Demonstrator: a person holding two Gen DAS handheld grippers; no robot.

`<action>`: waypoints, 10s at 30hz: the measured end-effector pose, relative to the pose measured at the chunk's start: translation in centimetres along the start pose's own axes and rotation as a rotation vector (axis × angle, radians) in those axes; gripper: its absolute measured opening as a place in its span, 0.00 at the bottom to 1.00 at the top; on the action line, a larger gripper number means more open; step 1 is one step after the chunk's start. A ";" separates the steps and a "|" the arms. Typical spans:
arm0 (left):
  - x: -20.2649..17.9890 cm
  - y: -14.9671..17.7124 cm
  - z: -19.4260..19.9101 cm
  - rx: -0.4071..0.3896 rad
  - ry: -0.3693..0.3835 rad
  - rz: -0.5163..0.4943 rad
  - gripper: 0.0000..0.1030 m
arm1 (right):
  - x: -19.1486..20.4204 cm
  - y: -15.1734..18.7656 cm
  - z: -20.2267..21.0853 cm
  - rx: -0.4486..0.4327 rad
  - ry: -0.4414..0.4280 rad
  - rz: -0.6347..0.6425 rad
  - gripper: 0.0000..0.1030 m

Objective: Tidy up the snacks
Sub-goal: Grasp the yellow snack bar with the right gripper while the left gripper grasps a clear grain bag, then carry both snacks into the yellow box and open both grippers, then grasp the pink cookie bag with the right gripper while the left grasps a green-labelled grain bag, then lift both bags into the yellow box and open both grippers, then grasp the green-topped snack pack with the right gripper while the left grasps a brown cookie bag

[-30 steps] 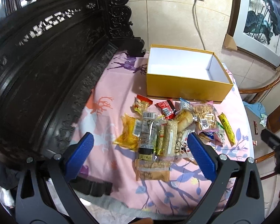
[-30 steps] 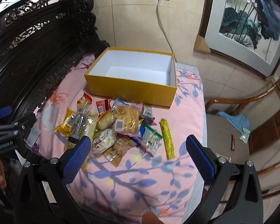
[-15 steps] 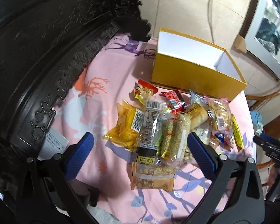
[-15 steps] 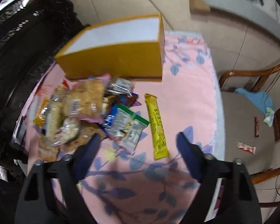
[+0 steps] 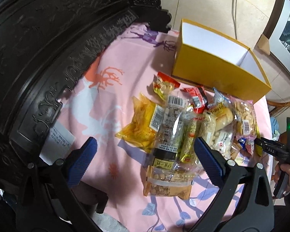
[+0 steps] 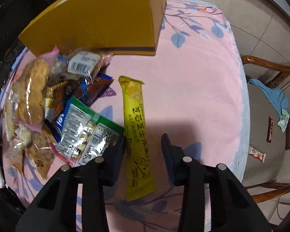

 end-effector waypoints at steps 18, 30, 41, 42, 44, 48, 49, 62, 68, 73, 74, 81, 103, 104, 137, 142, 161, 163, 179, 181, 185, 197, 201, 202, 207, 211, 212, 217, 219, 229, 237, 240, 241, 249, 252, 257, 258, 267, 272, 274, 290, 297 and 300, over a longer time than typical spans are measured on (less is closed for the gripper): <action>-9.2 0.9 -7.0 0.122 0.132 -0.233 0.80 | 0.8 1.1 0.4 -0.066 0.074 -0.056 0.21; -10.7 1.8 -9.8 0.217 0.158 -0.220 0.44 | 0.8 1.2 0.5 -0.076 0.072 -0.071 0.21; -7.4 1.3 -8.0 0.184 0.264 -0.094 0.28 | -0.4 2.9 2.0 -0.083 0.041 -0.158 0.20; -7.4 1.2 -7.8 0.176 0.269 -0.094 0.28 | -0.5 3.0 2.3 -0.087 0.036 -0.168 0.20; -7.4 1.2 -7.3 0.161 0.281 -0.098 0.28 | -0.5 3.0 2.7 -0.093 0.033 -0.179 0.20; -7.5 1.1 -6.8 0.143 0.291 -0.103 0.28 | -0.3 2.8 3.7 -0.113 0.030 -0.190 0.20; -7.6 1.0 -6.6 0.136 0.295 -0.103 0.28 | -0.2 2.7 4.0 -0.119 0.029 -0.190 0.20; -7.1 -1.8 -1.3 0.010 0.328 -0.097 0.28 | 1.8 0.0 10.0 -0.246 -0.008 -0.157 0.20; -8.6 -6.0 2.3 -0.089 0.389 -0.108 0.28 | 3.1 -3.7 14.0 -0.358 -0.048 -0.126 0.21; -11.8 -11.9 4.3 -0.193 0.452 -0.134 0.28 | 4.0 -8.4 15.9 -0.435 -0.097 -0.106 0.21; -12.6 -13.2 4.6 -0.216 0.466 -0.144 0.28 | 4.2 -9.9 16.2 -0.454 -0.112 -0.104 0.21; -17.7 -21.8 4.4 -0.318 0.506 -0.185 0.28 | 5.3 -17.7 16.8 -0.532 -0.129 -0.064 0.21; -21.0 -27.9 1.5 -0.378 0.391 -0.220 0.70 | 6.0 -24.6 14.7 -0.517 -0.094 -0.063 0.22; -20.8 -27.6 1.9 -0.380 0.385 -0.217 0.79 | 6.1 -24.2 15.1 -0.520 -0.101 -0.062 0.23; -0.4 -1.8 2.0 -0.139 0.097 -0.059 0.98 | 13.3 -5.1 3.9 -0.102 -0.017 0.007 0.87; 0.9 -1.7 1.3 -0.115 0.090 -0.021 0.98 | 13.9 -4.2 2.3 -0.053 0.009 0.058 0.82; -7.3 1.6 -5.6 0.091 0.219 -0.284 0.98 | 9.7 -0.9 5.6 -0.046 -0.143 -0.135 0.34; -8.3 2.0 -6.4 0.109 0.232 -0.300 0.98 | 10.1 -0.7 4.9 -0.023 -0.155 -0.126 0.34; -9.9 2.8 -11.1 0.209 0.410 -0.154 0.80 | 10.8 -0.4 2.5 0.040 -0.187 -0.132 0.42; -9.9 2.8 -10.9 0.208 0.434 -0.156 0.75 | 10.4 -0.1 2.6 0.045 -0.194 -0.150 0.42; -9.2 2.5 -10.7 0.216 0.467 -0.106 0.66 | 10.1 0.6 2.6 0.053 -0.210 -0.166 0.41; -7.7 2.3 -11.8 0.229 0.405 -0.054 0.48 | 10.4 0.3 2.6 0.047 -0.211 -0.156 0.40; -7.5 2.2 -11.9 0.213 0.339 -0.111 0.30 | 10.5 0.4 2.6 0.049 -0.208 -0.153 0.40; -7.4 2.2 -11.9 0.214 0.340 -0.108 0.30 | 10.5 0.3 2.6 0.050 -0.209 -0.152 0.40; -7.6 2.1 -11.3 0.204 0.326 -0.142 0.29 | 10.6 0.3 2.6 0.046 -0.207 -0.154 0.38; -6.8 1.4 -10.0 0.175 0.342 -0.109 0.29 | 10.6 0.2 3.5 0.023 -0.219 -0.146 0.36; -6.8 1.3 -9.7 0.165 0.345 -0.101 0.28 | 10.6 0.1 3.7 0.015 -0.221 -0.147 0.35; -6.0 0.5 -7.8 0.123 0.362 -0.082 0.28 | 10.4 -0.2 4.9 -0.012 -0.237 -0.158 0.34; -5.6 0.3 -7.2 0.105 0.370 -0.076 0.28 | 10.3 -0.3 5.5 -0.027 -0.238 -0.162 0.34; -5.7 -1.7 -3.7 0.012 0.408 -0.063 0.28 | 9.7 -1.9 8.5 -0.114 -0.240 -0.176 0.34; -7.4 -6.8 1.3 -0.141 0.476 -0.091 0.28 | 9.1 -5.7 13.0 -0.256 -0.255 -0.186 0.34; -8.6 -8.8 2.9 -0.185 0.500 -0.115 0.28 | 9.1 -7.1 14.5 -0.303 -0.256 -0.176 0.34; -9.0 -9.7 3.4 -0.202 0.508 -0.126 0.28 | 9.1 -7.6 14.9 -0.317 -0.256 -0.170 0.34; -13.1 -18.4 6.1 -0.337 0.556 -0.176 0.28 | 8.6 -14.9 18.7 -0.459 -0.226 -0.117 0.34; -14.9 -22.0 6.1 -0.374 0.547 -0.191 0.28 | 8.2 -18.1 19.3 -0.494 -0.215 -0.107 0.34; -17.5 -25.8 5.0 -0.393 0.527 -0.218 0.28 | 7.7 -22.0 19.3 -0.518 -0.181 -0.087 0.34; -17.9 -26.3 4.6 -0.393 0.516 -0.224 0.28 | 7.6 -22.7 19.1 -0.518 -0.176 -0.086 0.34; -17.9 -28.2 1.9 -0.419 0.279 -0.164 0.98 | 5.8 -24.6 18.7 -0.636 -0.052 -0.218 0.99; -17.5 -27.7 2.6 -0.508 0.257 -0.176 0.98 | 6.7 -25.2 18.1 -0.570 -0.028 -0.098 0.99; -17.5 -27.5 2.7 -0.492 0.269 -0.178 0.98 | 6.8 -25.0 18.2 -0.578 -0.015 -0.085 0.99; -10.6 -17.6 1.9 -0.319 0.344 -0.024 0.98 | 5.1 -12.1 14.3 -0.408 -0.044 -0.067 0.99; -6.8 -10.2 0.0 -0.202 0.285 0.045 0.98 | 3.2 -3.2 8.2 -0.177 -0.020 -0.197 0.99; -5.7 -7.2 0.0 -0.168 0.240 -0.013 0.98 | 3.5 -0.8 6.0 -0.118 0.020 -0.195 0.99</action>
Point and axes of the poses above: each gripper's, at about its wrist camera, not at the fingertips, and z roughly against the way its jaws point, x to its left, y to its underside, the point moved 5 cm from there along -z, roughly the way its jaws point, and after that the axes turned 2 degrees about -x, right-handed, at the moved point
